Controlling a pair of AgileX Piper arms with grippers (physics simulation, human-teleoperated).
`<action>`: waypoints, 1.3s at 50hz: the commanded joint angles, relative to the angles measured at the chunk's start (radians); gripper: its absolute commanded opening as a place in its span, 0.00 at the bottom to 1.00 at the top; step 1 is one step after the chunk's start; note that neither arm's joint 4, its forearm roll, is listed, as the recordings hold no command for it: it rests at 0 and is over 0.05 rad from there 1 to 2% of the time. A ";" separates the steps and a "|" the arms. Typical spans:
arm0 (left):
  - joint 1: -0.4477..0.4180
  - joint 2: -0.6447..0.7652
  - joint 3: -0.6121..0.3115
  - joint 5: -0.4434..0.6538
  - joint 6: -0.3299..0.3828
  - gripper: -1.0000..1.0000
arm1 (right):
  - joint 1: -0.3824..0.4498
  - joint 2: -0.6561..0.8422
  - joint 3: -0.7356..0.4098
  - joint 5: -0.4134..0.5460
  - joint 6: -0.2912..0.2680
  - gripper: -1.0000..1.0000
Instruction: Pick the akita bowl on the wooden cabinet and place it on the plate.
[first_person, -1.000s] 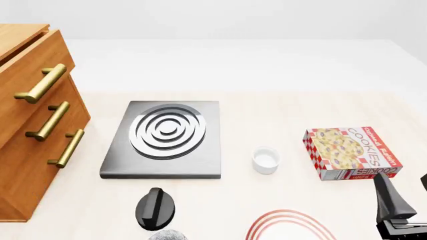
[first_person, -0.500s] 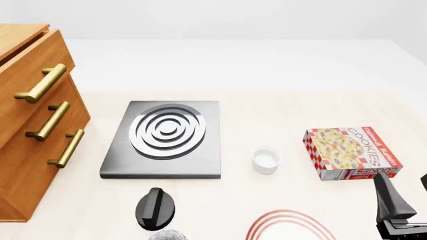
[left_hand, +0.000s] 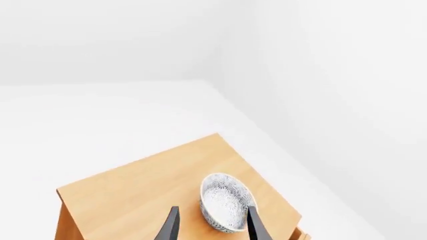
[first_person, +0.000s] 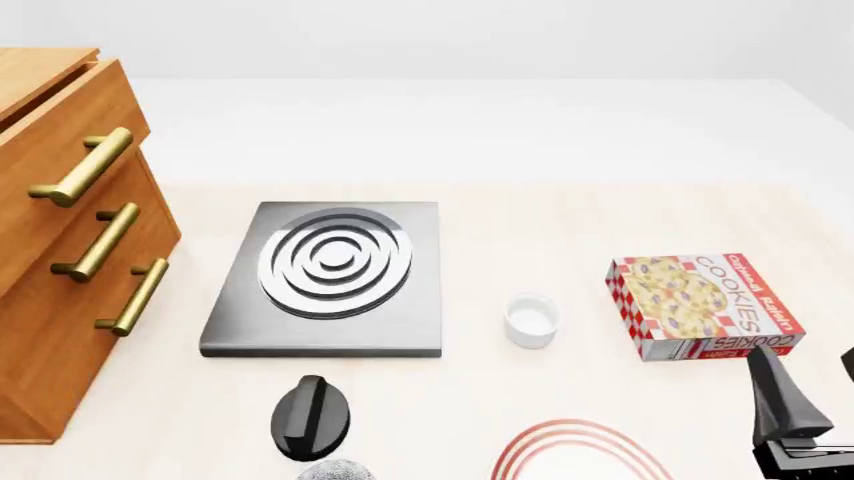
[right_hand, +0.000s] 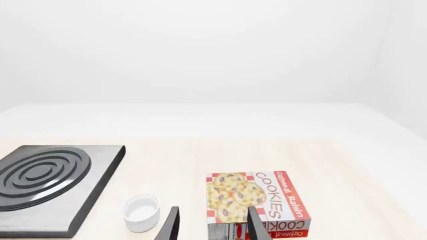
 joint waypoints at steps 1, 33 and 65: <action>-0.004 0.048 -0.037 0.009 -0.012 1.00 | 0.000 0.000 0.000 0.000 0.000 1.00; -0.005 0.153 -0.055 0.004 -0.046 1.00 | 0.000 0.000 0.000 0.000 0.000 1.00; -0.021 0.252 -0.098 0.006 -0.059 1.00 | 0.000 0.000 0.000 0.000 0.000 1.00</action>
